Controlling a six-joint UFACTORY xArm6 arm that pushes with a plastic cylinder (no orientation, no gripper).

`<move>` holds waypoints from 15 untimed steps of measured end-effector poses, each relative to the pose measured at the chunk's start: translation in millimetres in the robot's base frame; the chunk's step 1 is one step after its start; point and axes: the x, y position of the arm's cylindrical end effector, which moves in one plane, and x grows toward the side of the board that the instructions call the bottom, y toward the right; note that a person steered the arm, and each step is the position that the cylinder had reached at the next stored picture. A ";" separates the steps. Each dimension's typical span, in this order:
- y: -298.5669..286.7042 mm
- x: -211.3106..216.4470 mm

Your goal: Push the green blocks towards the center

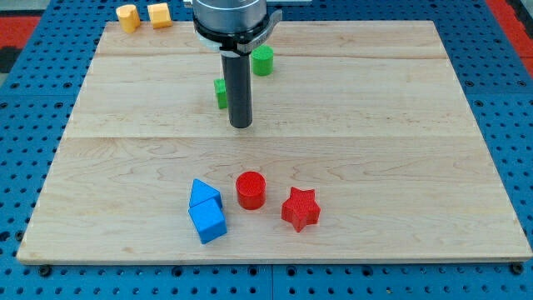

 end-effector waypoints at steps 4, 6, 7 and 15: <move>-69.2 7.3; -24.3 -50.5; -44.8 -76.0; 29.7 -126.5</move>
